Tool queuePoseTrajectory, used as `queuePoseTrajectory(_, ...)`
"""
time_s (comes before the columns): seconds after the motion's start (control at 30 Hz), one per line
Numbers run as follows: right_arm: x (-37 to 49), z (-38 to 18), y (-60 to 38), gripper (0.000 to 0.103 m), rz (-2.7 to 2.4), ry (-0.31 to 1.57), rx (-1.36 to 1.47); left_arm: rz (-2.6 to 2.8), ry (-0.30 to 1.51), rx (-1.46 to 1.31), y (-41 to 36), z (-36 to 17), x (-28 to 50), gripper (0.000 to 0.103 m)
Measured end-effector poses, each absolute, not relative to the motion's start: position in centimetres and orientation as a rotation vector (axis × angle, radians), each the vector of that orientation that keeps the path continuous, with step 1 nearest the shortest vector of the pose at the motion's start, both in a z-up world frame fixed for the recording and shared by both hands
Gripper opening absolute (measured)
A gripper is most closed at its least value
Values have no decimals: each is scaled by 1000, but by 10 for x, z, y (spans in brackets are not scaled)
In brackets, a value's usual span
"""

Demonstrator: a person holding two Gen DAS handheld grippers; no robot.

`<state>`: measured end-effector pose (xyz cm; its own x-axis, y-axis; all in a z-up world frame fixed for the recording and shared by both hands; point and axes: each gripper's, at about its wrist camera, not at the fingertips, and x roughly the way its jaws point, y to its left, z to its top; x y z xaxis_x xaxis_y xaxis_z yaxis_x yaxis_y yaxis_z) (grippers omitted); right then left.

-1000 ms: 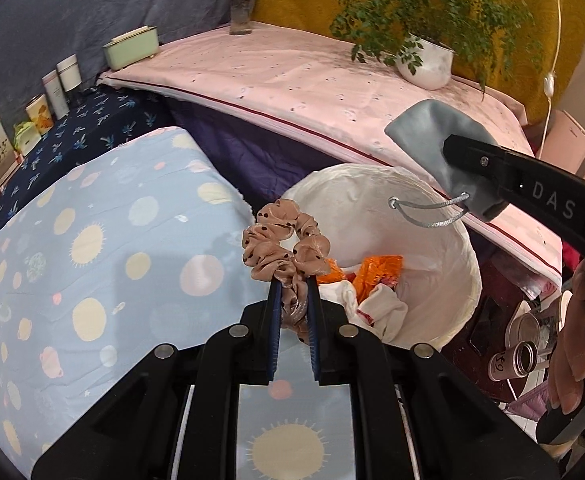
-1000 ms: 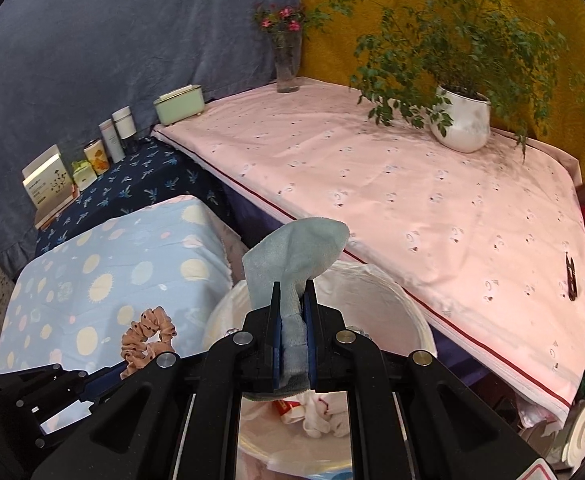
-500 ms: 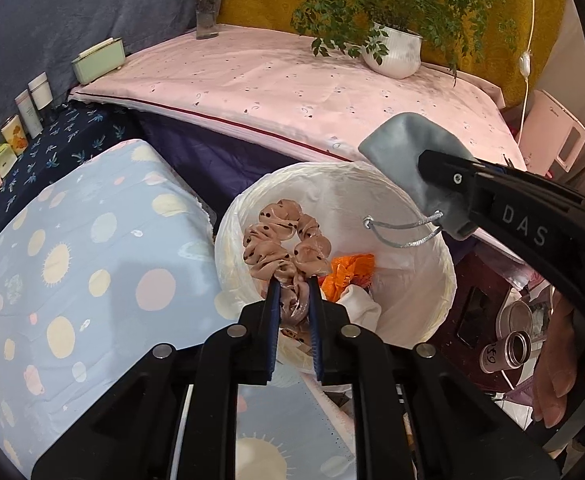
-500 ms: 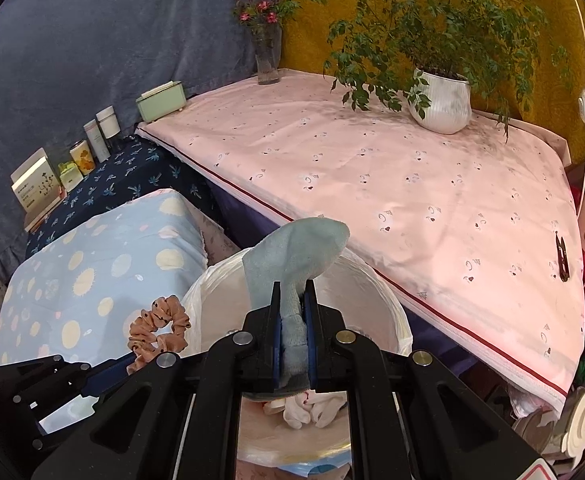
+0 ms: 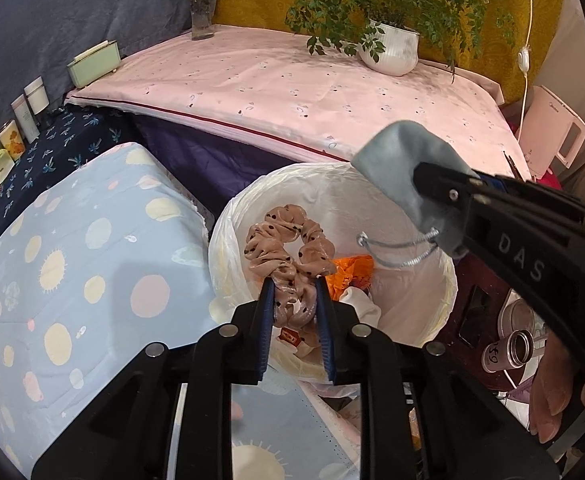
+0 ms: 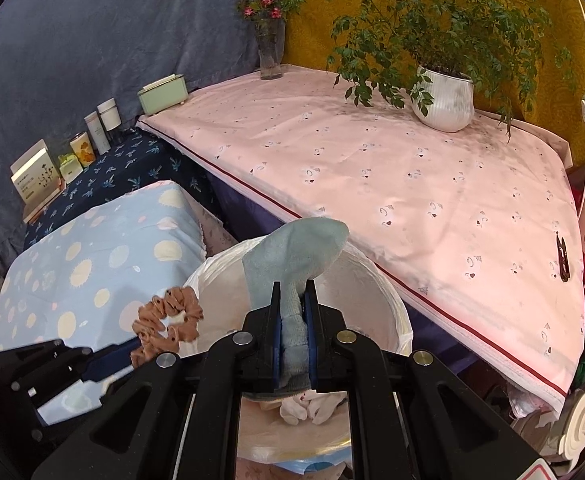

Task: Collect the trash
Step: 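Lift and carry the scrunchie and grey pouch with both tools over the white bin, then open both tools to drop the scrunchie and pouch into the bin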

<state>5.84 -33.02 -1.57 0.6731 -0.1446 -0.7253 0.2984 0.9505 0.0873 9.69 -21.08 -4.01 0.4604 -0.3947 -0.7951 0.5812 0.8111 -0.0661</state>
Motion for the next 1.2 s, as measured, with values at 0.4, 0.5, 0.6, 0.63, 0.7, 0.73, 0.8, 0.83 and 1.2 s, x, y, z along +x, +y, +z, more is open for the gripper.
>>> queuePoseTrajectory(0.4,46,-34,-327,10,-240,852,182,-605,922,232,-216,-47,105,20)
queuePoseTrajectory(0.5,44,-39,-327,10,-242,869,176,-609,929,232,-218,-51,106,20)
queuePoseTrajectory(0.6,43,-43,-328,10,-247,879,171,-614,937,234,-222,-55,107,20)
queuePoseTrajectory(0.63,43,-45,-329,10,-248,882,170,-615,938,234,-222,-56,107,20)
queuePoseTrajectory(0.7,43,-46,-330,10,-251,886,169,-619,941,235,-224,-57,108,20)
queuePoseTrajectory(0.73,43,-47,-331,10,-252,888,169,-622,944,235,-224,-58,109,20)
queuePoseTrajectory(0.8,43,-50,-331,10,-251,895,168,-625,948,238,-226,-60,109,20)
queuePoseTrajectory(0.83,43,-51,-331,10,-251,899,163,-626,949,240,-227,-61,109,20)
queuePoseTrajectory(1.2,43,-61,-331,10,-255,919,150,-635,975,240,-232,-75,110,20)
